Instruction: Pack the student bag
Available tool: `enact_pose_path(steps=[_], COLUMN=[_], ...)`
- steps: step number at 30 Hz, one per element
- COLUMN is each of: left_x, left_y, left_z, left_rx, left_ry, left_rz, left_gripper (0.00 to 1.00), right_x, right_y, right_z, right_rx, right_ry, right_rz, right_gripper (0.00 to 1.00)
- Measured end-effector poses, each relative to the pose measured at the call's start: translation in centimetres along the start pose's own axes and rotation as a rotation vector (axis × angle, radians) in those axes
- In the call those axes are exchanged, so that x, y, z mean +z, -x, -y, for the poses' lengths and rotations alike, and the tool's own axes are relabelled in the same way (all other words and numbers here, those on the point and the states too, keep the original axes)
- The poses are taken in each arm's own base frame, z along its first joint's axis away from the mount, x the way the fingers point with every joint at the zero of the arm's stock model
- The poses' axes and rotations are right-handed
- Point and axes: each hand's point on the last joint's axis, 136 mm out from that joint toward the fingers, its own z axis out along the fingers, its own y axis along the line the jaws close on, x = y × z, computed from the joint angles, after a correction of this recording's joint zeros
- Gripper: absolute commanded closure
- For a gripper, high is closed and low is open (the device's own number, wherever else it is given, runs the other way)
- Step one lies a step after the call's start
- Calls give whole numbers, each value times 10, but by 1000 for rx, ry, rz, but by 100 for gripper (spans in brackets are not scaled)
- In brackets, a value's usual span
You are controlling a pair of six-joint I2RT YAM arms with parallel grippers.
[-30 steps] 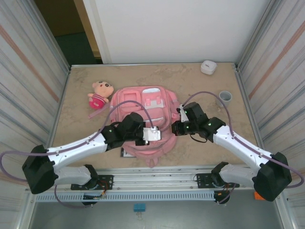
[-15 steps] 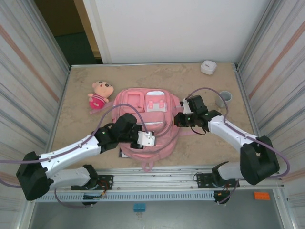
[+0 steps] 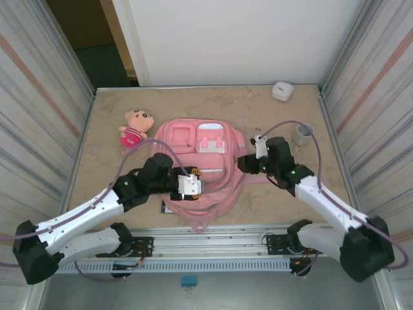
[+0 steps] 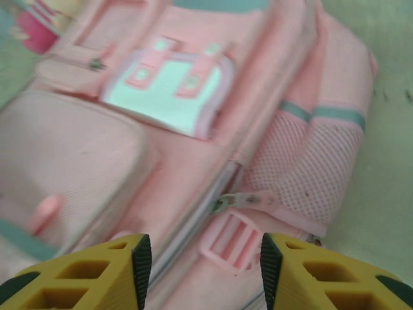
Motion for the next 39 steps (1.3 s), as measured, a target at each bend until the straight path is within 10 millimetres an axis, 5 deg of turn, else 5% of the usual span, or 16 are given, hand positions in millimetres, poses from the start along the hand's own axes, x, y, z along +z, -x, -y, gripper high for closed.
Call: enact_pose_path(steps=[4,11,15,17,22,26,32,35,39], left_x=[9,27,29,29,18,1,-7,-5,-5], left_y=[-23,-59,-64,-67,-62,-59,-60,-61,-59], left_z=[-5,4,3,3,-8,-17,-16,-13,-15], left_rx=[-15,-30,-26,-34,-114,-172,-200,-201,-201], left_ry=[33,-11,-6,-12,-2,28,30,22,27], left_rz=[-107,-255,-280,-288,-200,-95,-31,-18,-10], left_gripper=[40,41,90,100,100,100,100,100,100], right_x=[-15,-9,-1,1,7,11,31,37,34], right_y=[-2,-12,-18,-19,-20,-16,-36,-35,-29], right_z=[-18,-32,-34,-35,-36,-49,-61,-68,-81], right_rx=[-138,-259,-286,-303,-357,-431,-474,-487,-520], right_ry=[54,103,114,122,160,260,407,474,564], right_rz=[59,31,4,0,-5,25,-62,-83,-80], right_gripper=[48,47,43,41,26,25,25,31,55])
